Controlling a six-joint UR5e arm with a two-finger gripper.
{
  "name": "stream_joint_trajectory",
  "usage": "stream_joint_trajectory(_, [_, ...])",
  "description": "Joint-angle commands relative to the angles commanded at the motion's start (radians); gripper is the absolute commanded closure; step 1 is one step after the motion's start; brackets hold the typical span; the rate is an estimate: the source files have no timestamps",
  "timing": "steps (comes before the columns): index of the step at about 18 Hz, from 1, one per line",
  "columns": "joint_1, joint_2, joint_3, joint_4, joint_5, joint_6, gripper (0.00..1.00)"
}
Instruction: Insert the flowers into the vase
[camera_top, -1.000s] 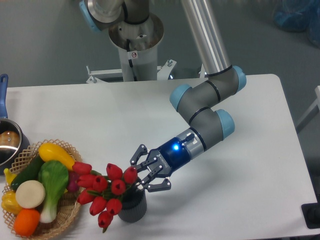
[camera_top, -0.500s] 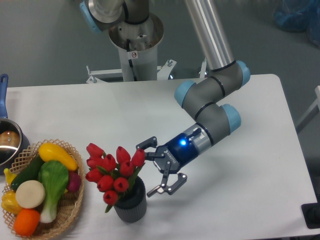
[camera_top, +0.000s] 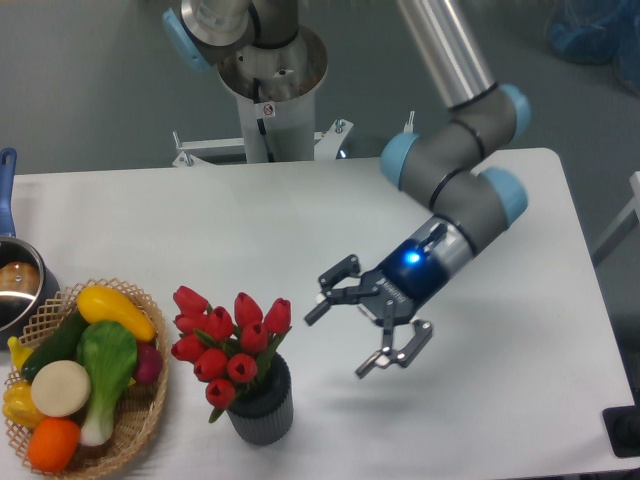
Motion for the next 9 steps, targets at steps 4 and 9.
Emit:
stream_joint_trajectory(4, [0.024,0.092,0.021,0.002,0.157,0.000,0.00])
stream_joint_trajectory(9, [0.083,0.227,0.023,-0.003,0.392,-0.044,0.00])
